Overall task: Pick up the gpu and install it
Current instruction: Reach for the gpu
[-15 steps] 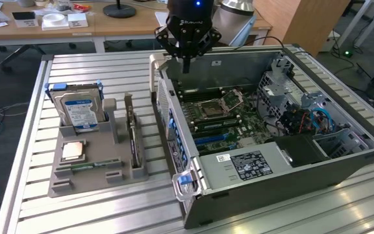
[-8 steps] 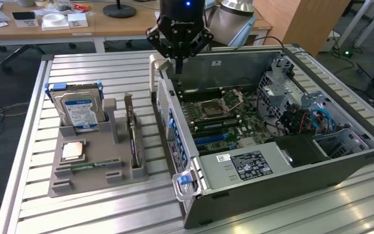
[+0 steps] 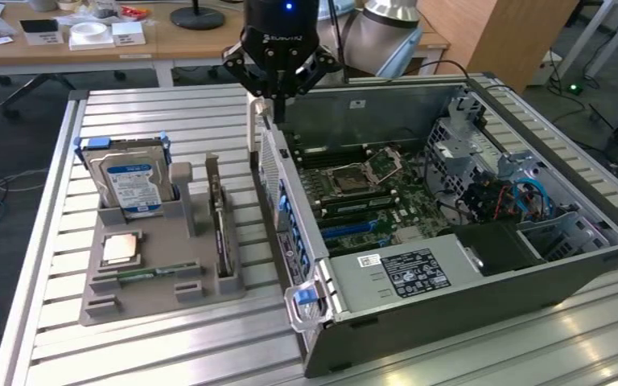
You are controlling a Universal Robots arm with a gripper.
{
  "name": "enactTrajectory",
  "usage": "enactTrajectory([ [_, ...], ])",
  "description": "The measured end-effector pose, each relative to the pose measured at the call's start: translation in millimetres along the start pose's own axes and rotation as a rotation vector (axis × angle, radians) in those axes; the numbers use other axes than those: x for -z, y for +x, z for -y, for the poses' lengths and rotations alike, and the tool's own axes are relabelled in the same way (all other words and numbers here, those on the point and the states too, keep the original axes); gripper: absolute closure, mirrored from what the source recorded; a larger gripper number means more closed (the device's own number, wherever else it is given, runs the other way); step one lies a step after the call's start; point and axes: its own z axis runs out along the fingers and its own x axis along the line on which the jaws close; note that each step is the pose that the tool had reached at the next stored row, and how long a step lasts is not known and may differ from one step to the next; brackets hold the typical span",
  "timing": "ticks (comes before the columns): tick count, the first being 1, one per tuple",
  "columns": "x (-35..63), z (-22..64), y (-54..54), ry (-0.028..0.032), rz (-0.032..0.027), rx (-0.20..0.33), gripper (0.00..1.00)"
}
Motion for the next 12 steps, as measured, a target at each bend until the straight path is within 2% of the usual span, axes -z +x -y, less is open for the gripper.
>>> enactTrajectory([
  [12,-0.8,0.6,29.1,0.0000,0.0001,-0.001,0.89],
])
